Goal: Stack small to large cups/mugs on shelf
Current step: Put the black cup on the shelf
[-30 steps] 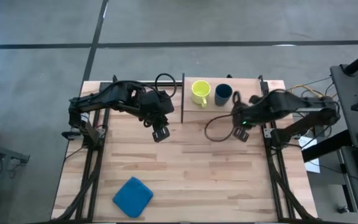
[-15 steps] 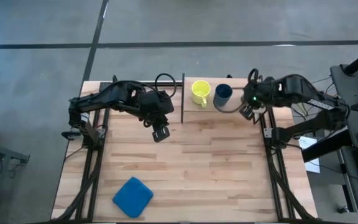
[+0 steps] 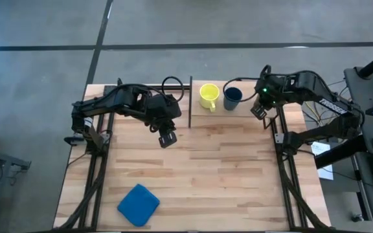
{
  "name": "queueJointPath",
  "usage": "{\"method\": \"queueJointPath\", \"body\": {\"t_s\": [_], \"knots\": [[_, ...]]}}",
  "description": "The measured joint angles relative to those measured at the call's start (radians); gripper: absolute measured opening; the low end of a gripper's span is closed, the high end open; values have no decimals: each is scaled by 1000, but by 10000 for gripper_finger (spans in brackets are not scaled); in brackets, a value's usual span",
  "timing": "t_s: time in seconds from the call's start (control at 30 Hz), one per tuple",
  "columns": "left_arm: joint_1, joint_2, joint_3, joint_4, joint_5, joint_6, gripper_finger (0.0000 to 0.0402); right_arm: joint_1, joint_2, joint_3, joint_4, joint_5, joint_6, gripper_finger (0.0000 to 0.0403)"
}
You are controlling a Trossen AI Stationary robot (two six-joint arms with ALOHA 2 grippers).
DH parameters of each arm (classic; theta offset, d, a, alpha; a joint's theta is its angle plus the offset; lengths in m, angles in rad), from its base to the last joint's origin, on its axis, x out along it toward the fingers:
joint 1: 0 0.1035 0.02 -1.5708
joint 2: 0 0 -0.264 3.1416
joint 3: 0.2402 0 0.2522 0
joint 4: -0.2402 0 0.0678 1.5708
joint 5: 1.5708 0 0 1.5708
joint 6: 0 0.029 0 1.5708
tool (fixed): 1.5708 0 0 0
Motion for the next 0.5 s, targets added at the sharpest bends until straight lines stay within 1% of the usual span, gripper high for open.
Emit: {"method": "queueJointPath", "body": {"t_s": [0.17,0.33,0.5], "knots": [[0,0,0,0,0,0,68,-23,0,0,0,-1,-7,9],[0,0,-1,0,0,0,68,-47,0,-7,4,-53,-10,9],[0,0,-1,0,0,1,68,-68,0,-9,18,-53,-16,9]]}}
